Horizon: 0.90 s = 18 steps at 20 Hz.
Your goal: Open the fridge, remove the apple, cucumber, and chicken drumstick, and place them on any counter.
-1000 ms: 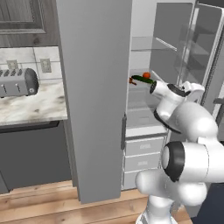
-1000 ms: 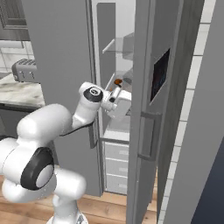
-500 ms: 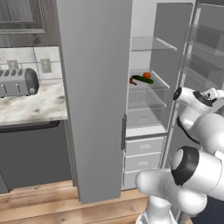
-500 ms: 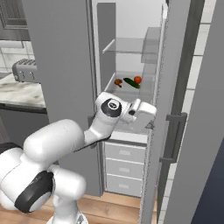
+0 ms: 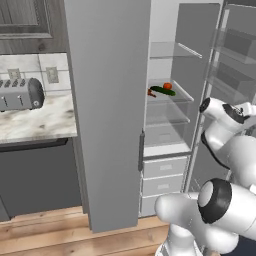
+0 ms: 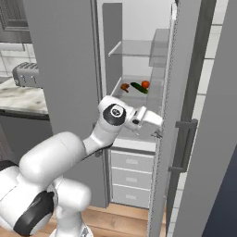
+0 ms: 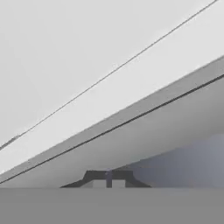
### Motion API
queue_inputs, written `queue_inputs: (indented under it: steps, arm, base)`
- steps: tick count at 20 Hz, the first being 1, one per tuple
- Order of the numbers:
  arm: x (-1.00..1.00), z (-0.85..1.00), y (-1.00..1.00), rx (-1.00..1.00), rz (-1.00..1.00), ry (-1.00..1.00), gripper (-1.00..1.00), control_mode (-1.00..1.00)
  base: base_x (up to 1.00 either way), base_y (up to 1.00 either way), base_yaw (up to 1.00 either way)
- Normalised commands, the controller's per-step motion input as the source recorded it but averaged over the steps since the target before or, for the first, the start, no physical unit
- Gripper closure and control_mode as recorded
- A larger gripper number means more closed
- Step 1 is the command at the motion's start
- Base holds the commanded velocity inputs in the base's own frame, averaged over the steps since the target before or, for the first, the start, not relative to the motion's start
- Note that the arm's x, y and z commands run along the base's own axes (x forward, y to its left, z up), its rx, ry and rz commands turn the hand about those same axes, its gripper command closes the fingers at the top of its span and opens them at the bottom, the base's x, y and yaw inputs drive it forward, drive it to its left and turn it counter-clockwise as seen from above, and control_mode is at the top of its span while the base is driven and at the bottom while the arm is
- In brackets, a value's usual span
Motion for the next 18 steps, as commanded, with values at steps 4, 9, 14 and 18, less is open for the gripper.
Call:
queue_inputs:
  steps: [4, 9, 14, 18]
  arm:
    - [-0.63, 0.00, 0.80, 0.22, -0.15, -0.35, 1.00, -1.00]
    - [-0.34, 0.11, 1.00, 0.29, -0.07, -0.32, 1.00, -1.00]
    - [-0.06, 0.36, 0.91, 0.29, 0.05, -0.26, 1.00, -1.00]
    - [0.00, 0.29, 0.69, 0.24, 0.19, -0.19, 1.00, -1.00]
  base:
    - [0.00, 0.00, 0.00]
    - [0.00, 0.00, 0.00]
    - [0.00, 0.00, 0.00]
    - [0.00, 0.00, 0.00]
